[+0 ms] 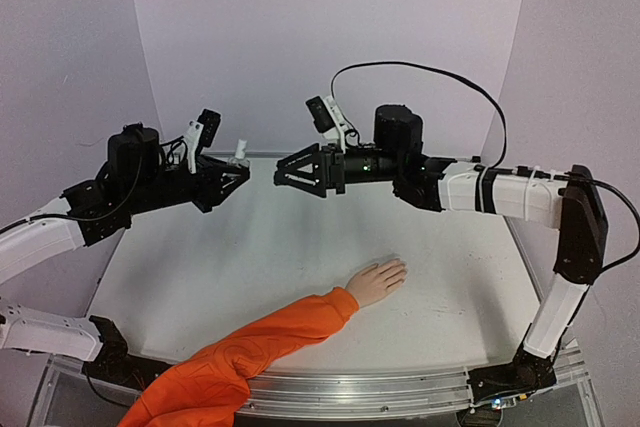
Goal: Paint the nails
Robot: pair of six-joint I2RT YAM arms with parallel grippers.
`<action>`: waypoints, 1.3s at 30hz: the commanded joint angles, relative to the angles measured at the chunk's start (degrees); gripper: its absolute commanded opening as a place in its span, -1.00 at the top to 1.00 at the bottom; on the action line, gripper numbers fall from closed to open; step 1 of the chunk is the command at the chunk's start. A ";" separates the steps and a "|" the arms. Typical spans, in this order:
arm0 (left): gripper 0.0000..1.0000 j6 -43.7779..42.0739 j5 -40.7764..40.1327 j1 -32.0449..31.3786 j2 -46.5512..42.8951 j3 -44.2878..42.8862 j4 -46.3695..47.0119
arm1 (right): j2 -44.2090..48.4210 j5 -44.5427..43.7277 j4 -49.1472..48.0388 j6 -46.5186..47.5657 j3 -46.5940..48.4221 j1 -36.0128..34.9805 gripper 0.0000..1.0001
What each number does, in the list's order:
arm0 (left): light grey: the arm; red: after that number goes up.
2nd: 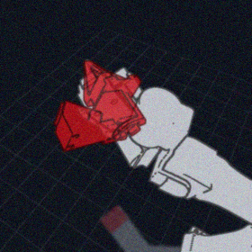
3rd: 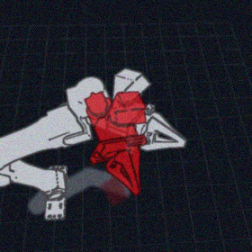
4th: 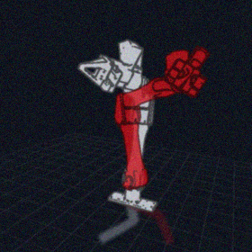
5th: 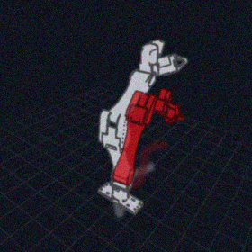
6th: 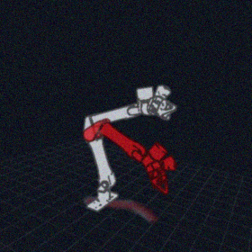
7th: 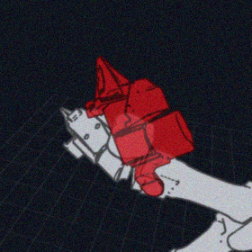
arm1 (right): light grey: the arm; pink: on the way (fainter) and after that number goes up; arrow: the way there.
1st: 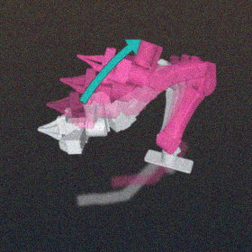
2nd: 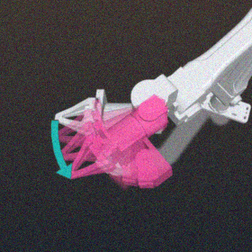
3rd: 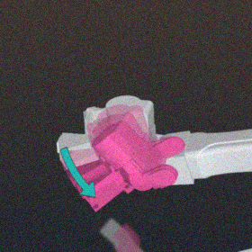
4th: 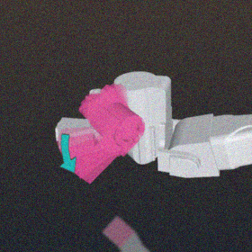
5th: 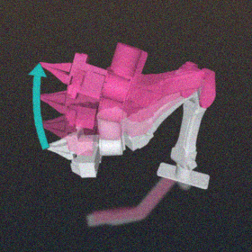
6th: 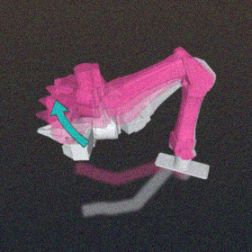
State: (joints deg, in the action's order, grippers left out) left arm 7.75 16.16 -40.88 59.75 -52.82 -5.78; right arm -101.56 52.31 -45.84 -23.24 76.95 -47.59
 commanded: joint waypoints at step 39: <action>1.00 2.04 -32.81 -8.16 9.97 -5.73 -1.86 | -15.69 -35.87 20.43 -14.90 26.63 -6.98 0.36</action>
State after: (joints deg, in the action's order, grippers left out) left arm 9.02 -16.53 -48.82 69.95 -54.39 -10.04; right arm -116.46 13.76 -22.26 -38.33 101.25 -54.17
